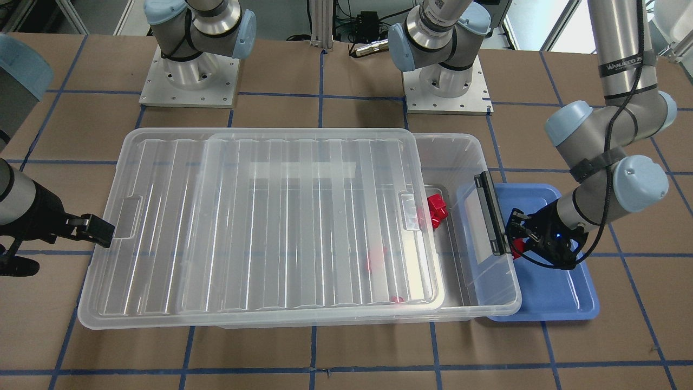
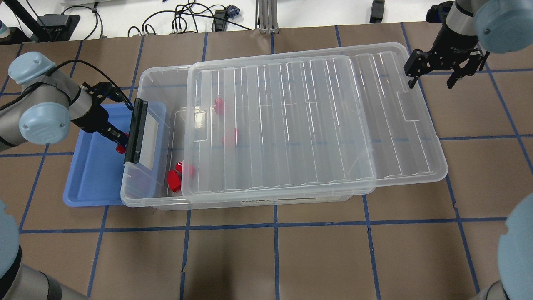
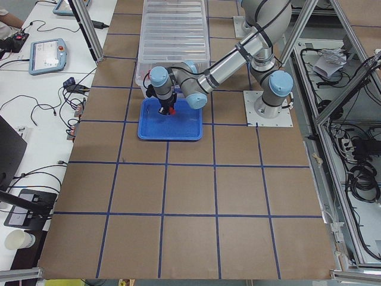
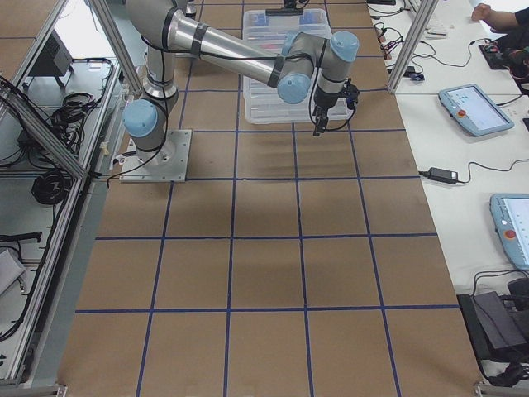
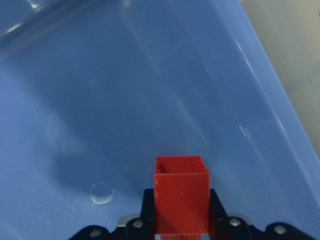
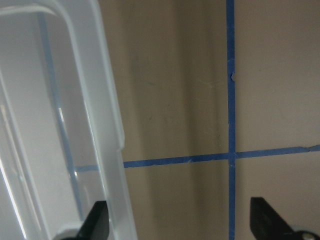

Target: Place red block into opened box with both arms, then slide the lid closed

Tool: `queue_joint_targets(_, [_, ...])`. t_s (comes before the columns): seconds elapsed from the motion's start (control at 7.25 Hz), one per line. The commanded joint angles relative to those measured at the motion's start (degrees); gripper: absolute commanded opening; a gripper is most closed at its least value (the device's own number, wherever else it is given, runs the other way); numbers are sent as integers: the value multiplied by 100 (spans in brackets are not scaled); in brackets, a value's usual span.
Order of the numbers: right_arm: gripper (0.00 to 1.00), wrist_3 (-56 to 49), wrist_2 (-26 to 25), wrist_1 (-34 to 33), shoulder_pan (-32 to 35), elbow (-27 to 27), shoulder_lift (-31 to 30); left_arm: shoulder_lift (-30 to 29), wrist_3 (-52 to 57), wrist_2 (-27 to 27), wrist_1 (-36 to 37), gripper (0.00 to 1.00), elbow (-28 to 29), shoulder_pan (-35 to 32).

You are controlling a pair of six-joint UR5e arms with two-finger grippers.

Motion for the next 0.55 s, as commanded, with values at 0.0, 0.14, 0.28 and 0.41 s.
queue_joint_targets(0.0, [100,-114,-6,-85,-142,13,4,302,-477,151,-1537,1,1034,6])
queue_joint_targets(0.14, [100,-288,3,-93,-195,13,4,381,-559,422,-2032,1,1457,-2])
queue_joint_targets(0.28, [100,-377,-6,-94,-247,4,4,478,-1125,425,-2541,1,1810,-81])
queue_joint_targets(0.41, [100,-508,3,-102,-317,-5,4,557,-1827,382,-2807,1,1979,-299])
